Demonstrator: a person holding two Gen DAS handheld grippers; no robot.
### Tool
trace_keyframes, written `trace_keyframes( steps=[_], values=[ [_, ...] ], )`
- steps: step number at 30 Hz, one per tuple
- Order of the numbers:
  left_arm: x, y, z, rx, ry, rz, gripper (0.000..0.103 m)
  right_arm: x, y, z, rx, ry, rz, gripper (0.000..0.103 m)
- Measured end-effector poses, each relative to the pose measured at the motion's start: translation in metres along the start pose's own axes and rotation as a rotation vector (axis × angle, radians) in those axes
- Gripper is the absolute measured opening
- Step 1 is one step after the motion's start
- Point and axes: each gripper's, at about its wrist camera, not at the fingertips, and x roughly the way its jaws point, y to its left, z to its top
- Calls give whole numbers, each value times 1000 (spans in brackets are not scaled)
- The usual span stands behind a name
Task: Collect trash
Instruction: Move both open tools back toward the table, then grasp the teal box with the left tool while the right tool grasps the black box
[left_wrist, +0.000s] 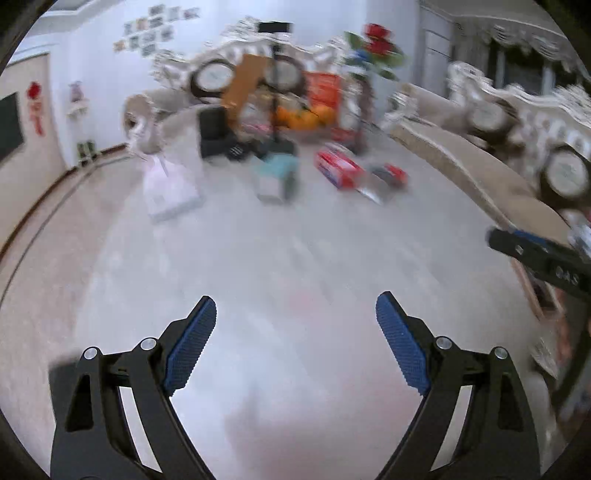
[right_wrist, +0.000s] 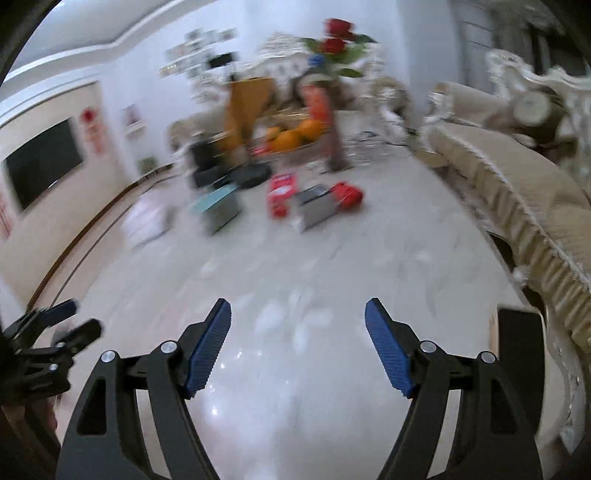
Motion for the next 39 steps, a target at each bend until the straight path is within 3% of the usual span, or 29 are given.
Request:
trace_keyframes(
  steps=[5, 8, 19, 29, 36, 39],
  values=[
    [71, 20, 60, -6, -14, 88, 86, 65, -4, 45, 102, 41, -75, 71],
    [109, 30, 84, -47, 14, 78, 86, 99, 0, 64, 143, 71, -116, 71],
    [179, 53, 118, -130, 59, 44, 86, 174, 10, 87, 215, 122, -250, 71],
    [217, 46, 130, -108, 70, 5, 88, 212, 5, 93, 163, 174, -309, 71],
    [226, 43, 138, -99, 64, -10, 90, 196, -42, 94, 191, 178, -221, 71],
    [231, 41, 139, -94, 56, -10, 90, 188, -48, 100, 145, 135, -285, 71]
  ],
)
